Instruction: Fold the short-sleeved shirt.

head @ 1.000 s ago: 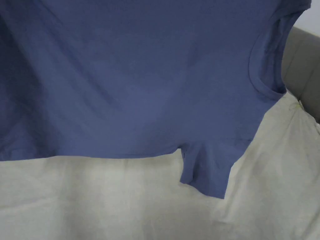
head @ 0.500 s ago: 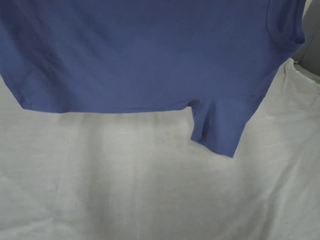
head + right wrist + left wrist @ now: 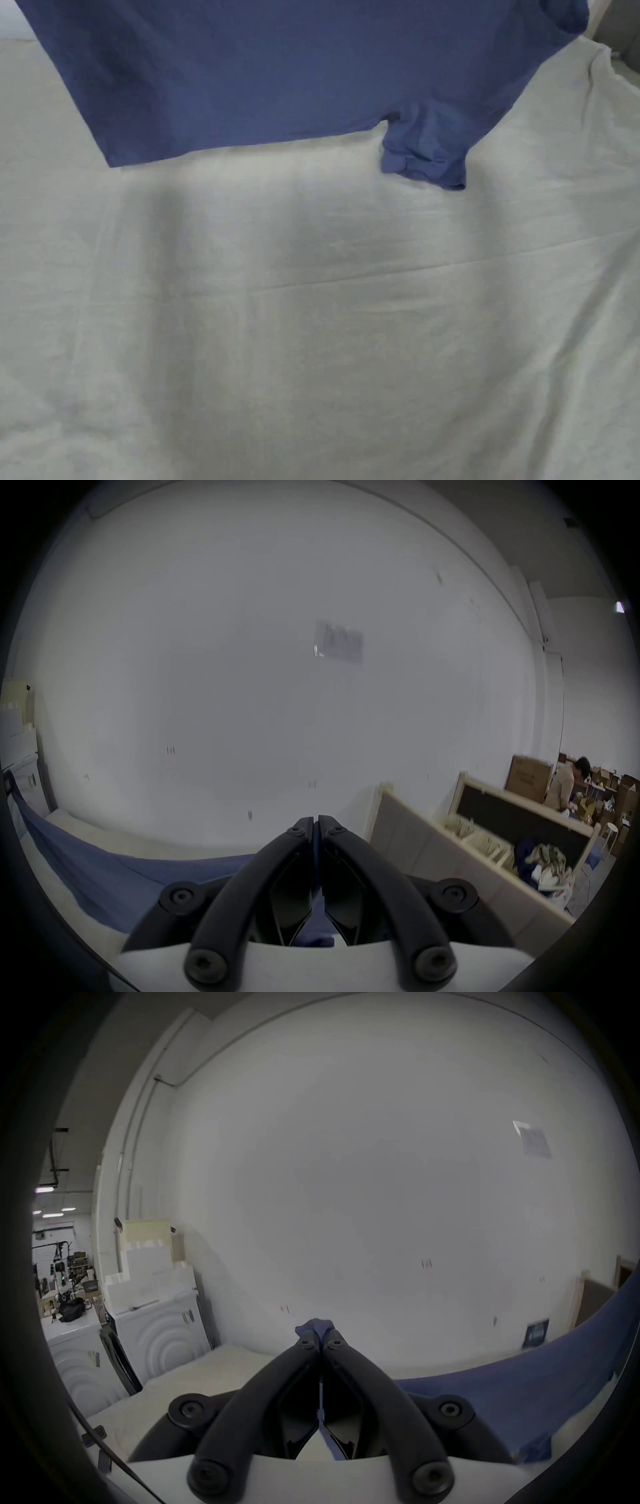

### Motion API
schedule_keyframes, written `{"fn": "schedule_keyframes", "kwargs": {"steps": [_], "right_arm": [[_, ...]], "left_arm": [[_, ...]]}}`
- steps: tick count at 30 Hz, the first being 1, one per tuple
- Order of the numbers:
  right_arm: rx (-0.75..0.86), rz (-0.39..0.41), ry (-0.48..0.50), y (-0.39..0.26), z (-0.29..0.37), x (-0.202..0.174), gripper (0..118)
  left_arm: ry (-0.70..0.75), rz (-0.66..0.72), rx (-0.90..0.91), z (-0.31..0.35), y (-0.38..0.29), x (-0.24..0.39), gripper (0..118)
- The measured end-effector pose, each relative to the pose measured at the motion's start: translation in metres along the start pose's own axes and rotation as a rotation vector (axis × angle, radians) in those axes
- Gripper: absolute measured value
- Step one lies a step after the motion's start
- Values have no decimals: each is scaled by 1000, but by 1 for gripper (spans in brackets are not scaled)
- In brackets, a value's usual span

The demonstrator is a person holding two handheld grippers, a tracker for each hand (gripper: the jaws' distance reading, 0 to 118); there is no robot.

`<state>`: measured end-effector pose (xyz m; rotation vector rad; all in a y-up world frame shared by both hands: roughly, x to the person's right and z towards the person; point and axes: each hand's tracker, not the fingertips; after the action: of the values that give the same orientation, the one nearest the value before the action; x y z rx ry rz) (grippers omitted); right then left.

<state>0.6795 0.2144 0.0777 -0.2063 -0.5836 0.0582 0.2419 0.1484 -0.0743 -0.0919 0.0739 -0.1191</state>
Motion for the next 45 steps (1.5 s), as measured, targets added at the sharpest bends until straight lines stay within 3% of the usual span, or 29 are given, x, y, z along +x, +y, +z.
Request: {"fn": "schedule_keyframes", "kwargs": {"steps": [3,9,14,21,29,38,41,45], "right_arm": [[-125,-16,19,-58,-12,0,1],[-344,48,44,-186,-19,-4,1],[-528,-44,52,-296,-7,5,1],[-759,-51,83,-417,51,24,1],[-784,-108,128,-446,141,75,1],[-720,28,247,-446,250,129,1],[-694,120,242,-455,286,137,1],[-708,111,250,-477,322,149,1]], "left_arm": [[-24,-71,-82,-2,-57,10,0],[-70,-57,-323,13,-174,7,0],[-98,-104,-485,47,-273,-4,0],[-103,-42,-716,124,-371,-31,0],[-134,50,-770,219,-395,-82,0],[-240,83,-757,333,-405,-127,0],[-245,88,-780,365,-420,-140,0],[-208,154,-838,396,-431,-153,0]]}}
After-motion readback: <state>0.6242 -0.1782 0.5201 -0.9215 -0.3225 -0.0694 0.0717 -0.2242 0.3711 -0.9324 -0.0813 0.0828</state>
